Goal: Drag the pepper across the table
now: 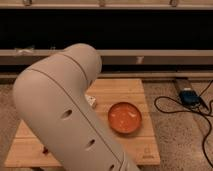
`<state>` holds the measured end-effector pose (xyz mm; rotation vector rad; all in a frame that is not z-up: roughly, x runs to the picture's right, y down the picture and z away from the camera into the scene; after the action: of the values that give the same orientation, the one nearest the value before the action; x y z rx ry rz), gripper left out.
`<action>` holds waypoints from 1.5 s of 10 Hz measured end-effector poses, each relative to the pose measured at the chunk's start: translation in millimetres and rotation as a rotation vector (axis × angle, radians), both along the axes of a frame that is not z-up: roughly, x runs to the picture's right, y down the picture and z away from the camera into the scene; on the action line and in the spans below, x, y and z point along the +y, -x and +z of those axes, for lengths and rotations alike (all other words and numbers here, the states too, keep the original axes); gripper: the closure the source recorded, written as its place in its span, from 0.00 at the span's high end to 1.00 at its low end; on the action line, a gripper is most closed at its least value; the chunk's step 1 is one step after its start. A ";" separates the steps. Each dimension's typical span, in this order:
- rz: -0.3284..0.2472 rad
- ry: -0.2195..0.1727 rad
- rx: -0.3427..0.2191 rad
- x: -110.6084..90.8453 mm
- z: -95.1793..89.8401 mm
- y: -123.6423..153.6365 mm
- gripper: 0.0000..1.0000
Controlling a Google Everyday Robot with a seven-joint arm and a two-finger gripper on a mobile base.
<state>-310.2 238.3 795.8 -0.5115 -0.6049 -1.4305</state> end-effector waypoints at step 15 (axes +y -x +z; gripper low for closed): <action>0.124 -0.085 0.183 -9.3 3.7 -39.0 0.00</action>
<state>-271.3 229.0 799.5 -0.5224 -0.4207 -1.2704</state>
